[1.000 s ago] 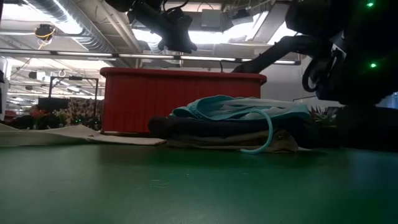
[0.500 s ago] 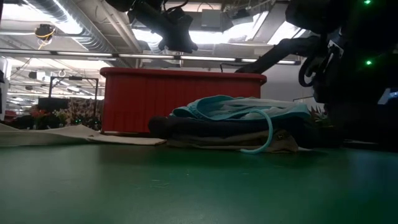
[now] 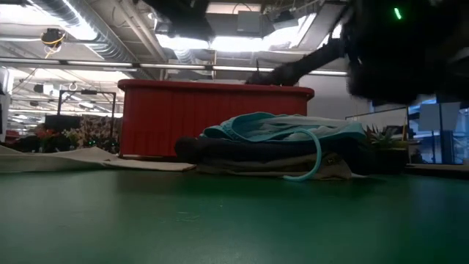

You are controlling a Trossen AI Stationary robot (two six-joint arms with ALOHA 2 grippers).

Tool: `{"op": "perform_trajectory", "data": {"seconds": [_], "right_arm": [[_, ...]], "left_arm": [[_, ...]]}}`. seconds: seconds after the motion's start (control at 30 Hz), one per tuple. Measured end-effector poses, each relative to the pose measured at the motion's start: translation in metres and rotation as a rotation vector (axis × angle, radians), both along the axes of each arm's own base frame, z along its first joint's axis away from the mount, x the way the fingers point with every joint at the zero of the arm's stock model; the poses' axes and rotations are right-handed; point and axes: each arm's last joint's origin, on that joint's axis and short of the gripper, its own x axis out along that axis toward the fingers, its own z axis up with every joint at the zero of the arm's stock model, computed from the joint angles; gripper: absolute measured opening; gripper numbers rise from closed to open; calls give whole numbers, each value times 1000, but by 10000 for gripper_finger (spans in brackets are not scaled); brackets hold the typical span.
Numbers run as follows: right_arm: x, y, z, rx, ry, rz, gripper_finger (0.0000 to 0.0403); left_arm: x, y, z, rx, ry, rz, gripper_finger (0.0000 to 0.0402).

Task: Fold Laundry from Bin
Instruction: Remove the green polo shirt from the red laundry bin

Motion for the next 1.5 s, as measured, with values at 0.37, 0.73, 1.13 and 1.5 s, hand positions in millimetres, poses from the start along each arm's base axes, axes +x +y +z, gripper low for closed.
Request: {"op": "perform_trajectory", "data": {"seconds": [0.37, 0.73, 1.13, 1.5], "right_arm": [[20, 40, 97, -179, -191, 41, 4], [23, 98, 186, -290, -433, 79, 2], [13, 185, 275, -338, -692, 270, 1], [-5, 263, 330, -377, -827, 443, 1]], "left_arm": [[-27, -18, 18, -1, 4, 13, 166], [-25, -21, 16, -14, 19, -3, 166], [-25, -22, 16, 81, 98, -63, 166], [-23, -22, 22, 162, 94, -130, 166]]}}
